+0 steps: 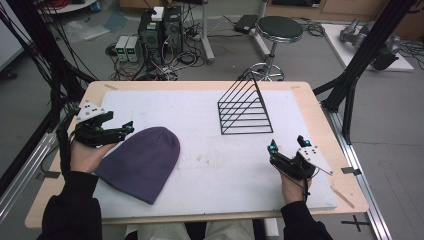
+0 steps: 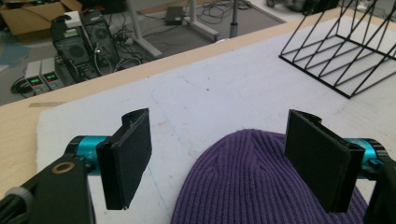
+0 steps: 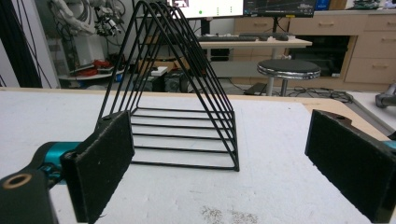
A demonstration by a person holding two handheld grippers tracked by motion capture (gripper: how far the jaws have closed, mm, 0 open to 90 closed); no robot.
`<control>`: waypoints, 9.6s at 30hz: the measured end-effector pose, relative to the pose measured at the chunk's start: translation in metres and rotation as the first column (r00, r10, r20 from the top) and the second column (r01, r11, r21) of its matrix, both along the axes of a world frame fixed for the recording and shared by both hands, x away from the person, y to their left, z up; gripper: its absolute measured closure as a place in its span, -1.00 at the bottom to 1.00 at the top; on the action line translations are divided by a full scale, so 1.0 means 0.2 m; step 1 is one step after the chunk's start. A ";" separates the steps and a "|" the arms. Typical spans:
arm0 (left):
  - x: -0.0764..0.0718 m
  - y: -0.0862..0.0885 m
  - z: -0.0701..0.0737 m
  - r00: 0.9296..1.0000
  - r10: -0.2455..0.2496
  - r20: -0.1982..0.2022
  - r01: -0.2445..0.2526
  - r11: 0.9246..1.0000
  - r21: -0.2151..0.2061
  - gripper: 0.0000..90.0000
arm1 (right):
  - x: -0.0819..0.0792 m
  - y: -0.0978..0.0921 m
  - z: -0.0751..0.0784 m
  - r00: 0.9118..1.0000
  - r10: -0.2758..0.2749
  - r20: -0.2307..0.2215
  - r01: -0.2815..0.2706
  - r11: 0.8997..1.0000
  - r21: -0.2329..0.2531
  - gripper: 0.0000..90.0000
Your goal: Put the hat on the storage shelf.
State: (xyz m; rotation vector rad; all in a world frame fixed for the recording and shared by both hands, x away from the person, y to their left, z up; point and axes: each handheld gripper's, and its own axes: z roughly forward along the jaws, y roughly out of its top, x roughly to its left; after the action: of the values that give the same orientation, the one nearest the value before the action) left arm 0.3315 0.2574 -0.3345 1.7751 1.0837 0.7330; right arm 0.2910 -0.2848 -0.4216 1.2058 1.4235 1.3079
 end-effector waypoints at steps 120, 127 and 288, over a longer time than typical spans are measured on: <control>0.57 -0.26 -0.38 0.773 -0.260 -0.578 0.472 0.845 0.252 0.72 | 0.03 0.02 -0.01 0.999 0.036 -0.020 -0.037 0.999 -0.021 -0.84; 0.54 -0.26 -0.34 0.799 -0.254 -0.545 0.463 0.838 0.288 0.73 | 0.03 0.02 -0.01 0.999 0.039 -0.023 -0.040 0.999 -0.017 -0.84; -0.05 -0.71 0.47 0.851 -0.208 0.482 0.254 0.967 -0.030 0.69 | 0.28 0.59 0.27 0.758 0.623 -0.193 -0.626 0.778 0.053 0.82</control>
State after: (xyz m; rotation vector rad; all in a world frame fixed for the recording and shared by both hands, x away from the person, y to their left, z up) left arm 0.3218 0.1158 -0.2396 1.4987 0.5498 0.8925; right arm 0.3460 -0.1676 -0.3666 0.8866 2.1024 1.6397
